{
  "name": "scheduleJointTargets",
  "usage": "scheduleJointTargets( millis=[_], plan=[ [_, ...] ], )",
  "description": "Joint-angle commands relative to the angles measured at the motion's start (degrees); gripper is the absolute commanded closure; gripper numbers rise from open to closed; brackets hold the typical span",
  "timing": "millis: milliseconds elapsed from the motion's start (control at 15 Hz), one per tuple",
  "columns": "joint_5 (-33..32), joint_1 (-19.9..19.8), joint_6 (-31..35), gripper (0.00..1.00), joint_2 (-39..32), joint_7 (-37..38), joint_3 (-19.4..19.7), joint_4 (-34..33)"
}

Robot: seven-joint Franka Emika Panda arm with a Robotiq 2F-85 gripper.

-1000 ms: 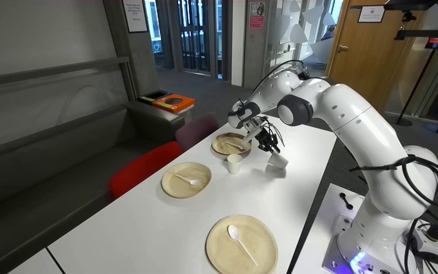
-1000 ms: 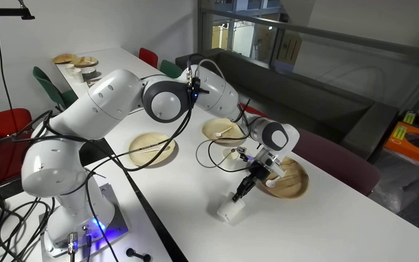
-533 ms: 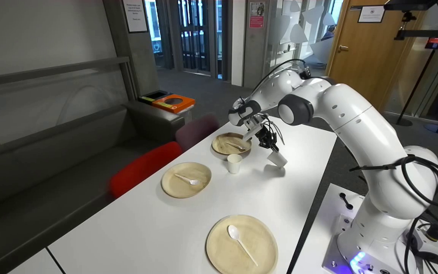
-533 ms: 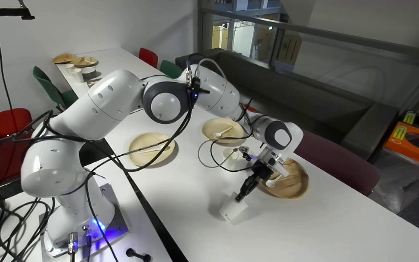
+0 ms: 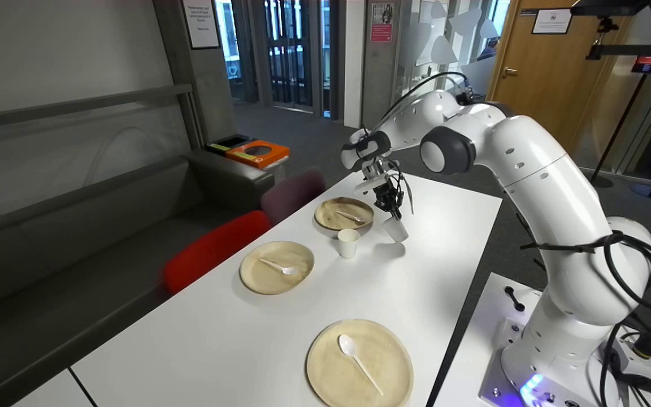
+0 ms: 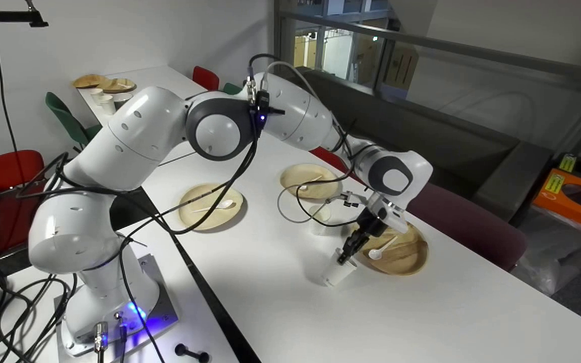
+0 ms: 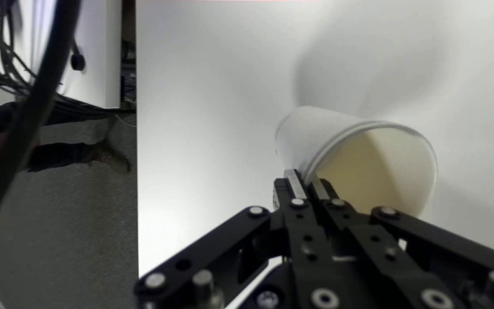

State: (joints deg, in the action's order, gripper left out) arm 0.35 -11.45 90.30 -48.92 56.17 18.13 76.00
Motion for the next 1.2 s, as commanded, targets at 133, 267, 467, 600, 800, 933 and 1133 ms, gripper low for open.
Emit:
scheduleJointTargets(
  millis=[133, 267, 467, 600, 800, 933, 1133],
  plan=[
    [6.66, -0.3, 18.22, 0.99, 11.11, 1.93, -1.14, 15.24],
    [8.2, 0.14, 26.5, 0.99, 13.31, 1.82, -1.17, 20.48],
    [8.05, 1.27, 36.09, 0.99, 16.62, 1.66, -0.99, 28.0],
    [7.63, 1.97, 40.93, 0.99, 18.71, 1.71, -0.96, 32.76],
    [7.86, 2.23, 45.18, 0.99, 21.56, 1.14, -1.04, 37.91],
    [7.91, 2.34, 47.75, 0.99, 23.21, 0.89, -1.04, 40.9],
    [8.27, 2.31, 50.78, 0.99, 25.19, 0.4, -1.1, 44.75]
  ],
)
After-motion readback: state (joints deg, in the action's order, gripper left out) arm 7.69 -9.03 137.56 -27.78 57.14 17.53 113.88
